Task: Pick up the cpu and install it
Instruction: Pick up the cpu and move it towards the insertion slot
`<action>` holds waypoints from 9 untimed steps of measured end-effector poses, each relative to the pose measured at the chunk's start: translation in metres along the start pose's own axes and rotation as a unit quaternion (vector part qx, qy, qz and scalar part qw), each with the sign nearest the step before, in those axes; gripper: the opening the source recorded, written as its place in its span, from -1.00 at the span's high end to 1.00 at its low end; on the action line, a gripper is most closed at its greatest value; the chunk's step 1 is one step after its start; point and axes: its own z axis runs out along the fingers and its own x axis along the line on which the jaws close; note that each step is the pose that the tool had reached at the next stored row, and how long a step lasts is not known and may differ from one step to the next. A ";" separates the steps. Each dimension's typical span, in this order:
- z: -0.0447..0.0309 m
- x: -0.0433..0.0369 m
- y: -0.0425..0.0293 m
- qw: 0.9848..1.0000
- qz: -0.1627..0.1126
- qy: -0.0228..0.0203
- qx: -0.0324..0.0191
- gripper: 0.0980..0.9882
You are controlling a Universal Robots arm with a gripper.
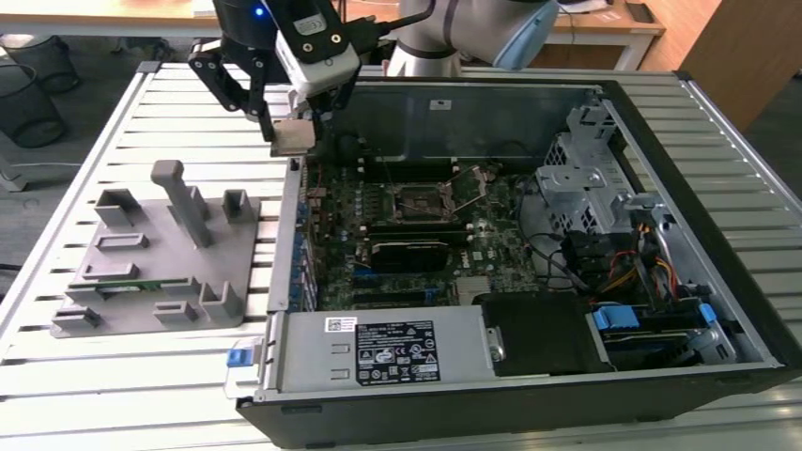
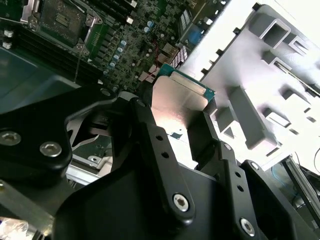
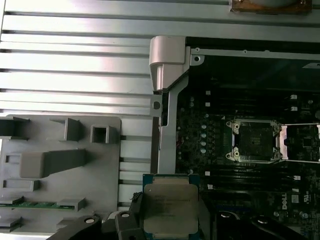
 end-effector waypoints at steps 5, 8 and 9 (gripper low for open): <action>0.0000 -0.0079 0.0006 1.000 0.000 0.000 0.000 0.04; 0.0000 -0.0125 0.0011 1.000 0.000 0.000 0.000 0.04; 0.0000 -0.0139 0.0012 1.000 0.000 0.000 0.000 0.04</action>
